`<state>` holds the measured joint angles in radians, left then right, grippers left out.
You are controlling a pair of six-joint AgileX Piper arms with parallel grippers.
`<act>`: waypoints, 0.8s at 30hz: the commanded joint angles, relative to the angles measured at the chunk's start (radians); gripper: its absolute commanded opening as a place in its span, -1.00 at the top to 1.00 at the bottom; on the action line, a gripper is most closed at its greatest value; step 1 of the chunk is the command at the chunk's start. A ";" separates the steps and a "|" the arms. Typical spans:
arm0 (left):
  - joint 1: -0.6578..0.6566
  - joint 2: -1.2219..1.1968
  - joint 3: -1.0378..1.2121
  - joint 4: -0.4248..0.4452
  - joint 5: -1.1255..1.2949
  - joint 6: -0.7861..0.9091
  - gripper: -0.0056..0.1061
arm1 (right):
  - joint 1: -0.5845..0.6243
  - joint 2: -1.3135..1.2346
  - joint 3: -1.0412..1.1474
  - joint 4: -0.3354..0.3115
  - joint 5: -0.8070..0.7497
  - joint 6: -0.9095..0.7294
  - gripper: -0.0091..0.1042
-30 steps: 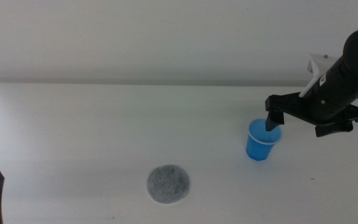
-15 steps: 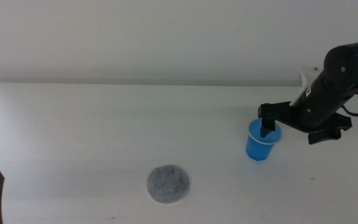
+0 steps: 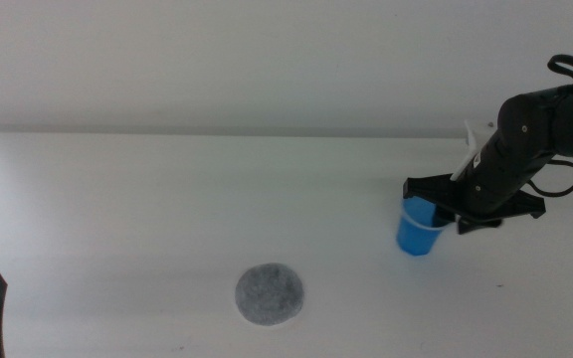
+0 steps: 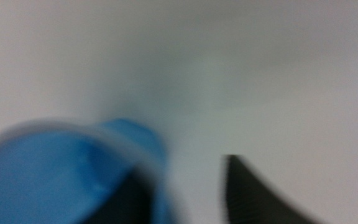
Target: Place an empty cup on a cup mat.
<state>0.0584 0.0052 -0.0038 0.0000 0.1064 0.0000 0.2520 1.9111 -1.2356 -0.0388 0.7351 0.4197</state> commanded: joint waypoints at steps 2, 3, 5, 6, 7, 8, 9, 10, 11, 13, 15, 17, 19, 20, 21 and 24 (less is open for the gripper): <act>-0.008 -0.042 0.041 0.000 -0.012 0.000 -0.78 | -0.003 0.019 -0.007 -0.013 -0.024 0.003 0.85; -0.008 -0.042 0.041 0.000 -0.012 0.000 -0.78 | 0.003 0.020 -0.007 -0.013 -0.024 0.005 0.87; -0.008 -0.042 0.041 0.000 -0.012 0.000 -0.78 | 0.021 0.011 -0.011 -0.014 -0.020 0.005 0.87; -0.008 -0.042 0.041 0.000 -0.012 0.000 -0.78 | 0.034 0.002 -0.024 -0.014 -0.009 0.005 0.87; -0.008 -0.042 0.041 0.000 -0.012 0.000 -0.78 | 0.053 -0.008 -0.047 -0.011 0.013 0.005 0.87; -0.008 -0.042 0.041 0.000 -0.012 0.000 -0.78 | 0.078 -0.015 -0.080 -0.011 0.044 0.011 0.87; -0.008 -0.042 0.041 0.000 -0.012 0.000 -0.78 | 0.099 -0.015 -0.124 -0.011 0.082 0.017 0.87; -0.008 -0.042 0.041 0.000 -0.012 0.000 -0.78 | 0.131 -0.015 -0.175 -0.013 0.128 0.021 0.87; -0.008 -0.042 0.041 0.000 -0.012 0.000 -0.78 | 0.166 -0.010 -0.226 -0.017 0.161 0.021 0.87; -0.008 -0.042 0.041 0.000 -0.012 0.000 -0.78 | 0.238 0.010 -0.314 -0.022 0.194 0.021 0.87; -0.008 -0.042 0.041 0.000 -0.012 0.000 -0.78 | 0.297 0.040 -0.396 -0.022 0.205 0.021 0.87; -0.008 -0.042 0.041 0.000 -0.012 0.000 -0.78 | 0.357 0.087 -0.481 -0.020 0.231 0.021 0.87; -0.008 -0.042 0.041 0.000 -0.012 0.000 -0.78 | 0.407 0.135 -0.553 -0.011 0.265 0.027 0.87; -0.008 -0.042 0.041 0.000 -0.012 0.000 -0.78 | 0.432 0.160 -0.581 -0.002 0.277 0.027 0.87; -0.008 -0.042 0.041 0.000 -0.012 0.000 -0.78 | 0.450 0.183 -0.598 0.006 0.285 0.025 0.87; -0.008 -0.042 0.041 0.000 -0.012 0.000 -0.78 | 0.497 0.223 -0.614 0.028 0.294 0.013 0.87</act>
<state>0.0584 0.0052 -0.0038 0.0000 0.1064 0.0000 0.7288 2.1142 -1.8345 -0.0131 1.0066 0.4404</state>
